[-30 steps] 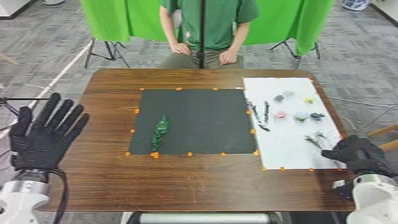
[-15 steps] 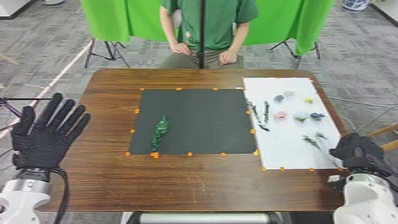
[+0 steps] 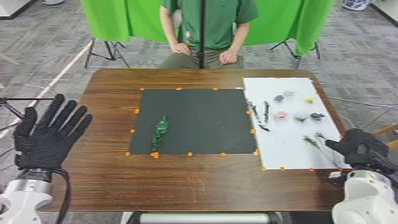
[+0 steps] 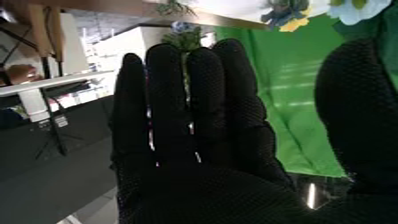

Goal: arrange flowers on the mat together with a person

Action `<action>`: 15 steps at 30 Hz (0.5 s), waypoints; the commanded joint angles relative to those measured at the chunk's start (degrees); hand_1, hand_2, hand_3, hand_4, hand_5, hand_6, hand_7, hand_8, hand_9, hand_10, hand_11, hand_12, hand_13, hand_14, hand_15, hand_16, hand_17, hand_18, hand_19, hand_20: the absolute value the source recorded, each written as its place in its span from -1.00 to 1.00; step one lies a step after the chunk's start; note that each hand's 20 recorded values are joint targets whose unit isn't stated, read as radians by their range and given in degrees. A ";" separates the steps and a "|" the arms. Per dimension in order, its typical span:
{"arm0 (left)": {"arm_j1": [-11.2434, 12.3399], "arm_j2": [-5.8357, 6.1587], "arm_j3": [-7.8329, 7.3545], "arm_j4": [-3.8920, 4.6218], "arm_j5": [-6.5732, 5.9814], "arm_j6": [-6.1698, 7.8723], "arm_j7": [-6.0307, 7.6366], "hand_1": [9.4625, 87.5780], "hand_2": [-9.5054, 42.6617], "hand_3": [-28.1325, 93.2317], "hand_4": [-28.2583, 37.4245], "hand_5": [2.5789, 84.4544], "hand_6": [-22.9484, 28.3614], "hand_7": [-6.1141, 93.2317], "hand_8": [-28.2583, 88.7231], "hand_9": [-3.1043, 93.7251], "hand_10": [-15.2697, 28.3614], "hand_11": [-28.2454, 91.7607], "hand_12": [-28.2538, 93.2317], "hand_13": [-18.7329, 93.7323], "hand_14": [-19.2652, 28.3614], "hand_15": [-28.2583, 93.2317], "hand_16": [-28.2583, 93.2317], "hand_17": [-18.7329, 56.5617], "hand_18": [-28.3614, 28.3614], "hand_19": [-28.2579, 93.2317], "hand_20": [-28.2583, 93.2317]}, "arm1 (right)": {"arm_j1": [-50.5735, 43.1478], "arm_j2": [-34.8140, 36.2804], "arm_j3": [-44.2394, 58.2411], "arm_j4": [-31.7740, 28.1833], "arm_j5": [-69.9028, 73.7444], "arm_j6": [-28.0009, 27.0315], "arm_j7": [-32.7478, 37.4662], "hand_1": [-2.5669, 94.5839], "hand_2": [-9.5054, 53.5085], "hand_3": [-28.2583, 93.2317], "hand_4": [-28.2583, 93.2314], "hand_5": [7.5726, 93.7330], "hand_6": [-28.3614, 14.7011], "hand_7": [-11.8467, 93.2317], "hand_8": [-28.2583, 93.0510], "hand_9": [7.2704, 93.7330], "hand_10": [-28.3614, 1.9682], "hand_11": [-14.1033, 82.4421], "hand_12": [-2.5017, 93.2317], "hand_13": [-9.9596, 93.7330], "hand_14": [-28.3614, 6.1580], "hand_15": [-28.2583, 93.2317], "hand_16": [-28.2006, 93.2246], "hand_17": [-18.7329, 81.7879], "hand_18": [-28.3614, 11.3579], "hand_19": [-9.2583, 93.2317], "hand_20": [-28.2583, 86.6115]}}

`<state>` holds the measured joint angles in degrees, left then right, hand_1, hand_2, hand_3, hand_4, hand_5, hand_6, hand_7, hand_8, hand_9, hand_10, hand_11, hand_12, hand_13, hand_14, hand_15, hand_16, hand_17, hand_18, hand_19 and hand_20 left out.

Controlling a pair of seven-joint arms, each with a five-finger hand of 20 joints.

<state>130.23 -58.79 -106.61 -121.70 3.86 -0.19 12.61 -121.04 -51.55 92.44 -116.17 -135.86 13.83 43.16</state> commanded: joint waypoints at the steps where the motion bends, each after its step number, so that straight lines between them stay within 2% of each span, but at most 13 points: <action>1: 0.48 -0.36 0.39 0.32 -0.47 0.50 -0.58 -0.55 -0.20 0.57 -1.00 -0.12 0.12 -0.79 -0.64 -0.21 0.35 -0.31 -0.39 -0.21 0.48 -0.14 -0.61 -0.59 0.46 -0.08 -0.34 | 1.08 0.72 -0.73 1.58 1.14 -3.62 -0.05 -0.29 -1.00 0.71 -1.00 0.09 0.21 0.13 -0.89 -0.02 -0.18 0.40 -0.24 0.02 -0.24 0.51 -0.17 -0.24 -0.61 0.47 -0.27; 4: 0.30 -0.45 0.49 0.38 -0.47 0.55 -0.75 -0.55 -0.20 0.57 -1.00 -0.12 0.12 -0.79 -0.64 -0.21 0.35 -0.30 -0.39 -0.21 0.48 -0.14 -0.61 -0.59 0.46 -0.08 -0.34 | 1.27 0.78 -1.35 2.43 1.06 -3.31 0.18 -0.22 -1.00 0.71 -1.00 0.24 0.30 0.03 -0.87 0.04 -0.12 0.38 -0.25 0.06 -0.18 0.49 -0.16 -0.23 -0.60 0.46 -0.26; 6: 0.38 -0.59 0.46 0.36 -0.47 0.63 -0.79 -0.55 -0.20 0.57 -1.00 -0.12 0.12 -0.79 -0.64 -0.21 0.35 -0.30 -0.39 -0.21 0.48 -0.13 -0.61 -0.59 0.46 -0.08 -0.34 | 1.62 0.96 -2.09 3.05 0.47 -1.30 0.79 -0.08 -1.00 0.64 -1.00 0.30 0.31 0.05 -0.68 0.08 -0.09 0.38 -0.23 0.09 -0.15 0.48 -0.15 -0.22 -0.58 0.45 -0.26; 8: 0.39 -0.70 0.41 0.38 -0.51 0.67 -0.84 -0.55 -0.20 0.57 -1.00 -0.12 0.12 -0.79 -0.64 -0.21 0.35 -0.30 -0.39 -0.21 0.48 -0.13 -0.61 -0.59 0.46 -0.08 -0.34 | 1.82 1.04 -2.47 3.32 0.02 0.49 1.28 0.06 -1.00 0.62 -1.00 0.38 0.32 0.10 -0.60 0.21 0.07 0.20 -0.02 0.16 -0.07 0.45 -0.10 -0.20 -0.55 0.44 -0.24; 10: 0.54 -0.64 0.28 0.35 -0.47 0.50 -0.85 -0.55 -0.20 0.57 -1.00 -0.12 0.12 -0.79 -0.64 -0.21 0.35 -0.30 -0.39 -0.21 0.48 -0.13 -0.60 -0.59 0.46 -0.08 -0.34 | 1.54 1.08 -2.34 3.08 -0.18 1.10 1.36 0.13 -1.00 0.66 -1.00 0.46 0.35 0.14 -0.53 0.33 0.19 0.07 0.16 0.21 0.09 0.38 0.06 -0.17 -0.52 0.44 -0.24; 15: 0.39 -0.52 0.39 0.45 -0.47 0.54 -1.11 -0.55 -0.20 0.58 -1.00 -0.12 0.12 -0.79 -0.64 -0.20 0.35 -0.30 -0.39 -0.21 0.49 -0.13 -0.61 -0.59 0.46 -0.07 -0.34 | 1.19 1.33 -2.13 2.45 0.41 4.90 2.04 0.14 -1.00 0.70 -1.00 0.48 0.36 0.16 -0.46 0.37 0.21 0.07 0.22 0.24 0.15 0.38 0.12 -0.15 -0.52 0.47 -0.22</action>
<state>130.24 -58.83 -106.34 -121.68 3.66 -0.13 12.40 -119.21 -51.00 89.97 -112.96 -134.80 14.60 43.89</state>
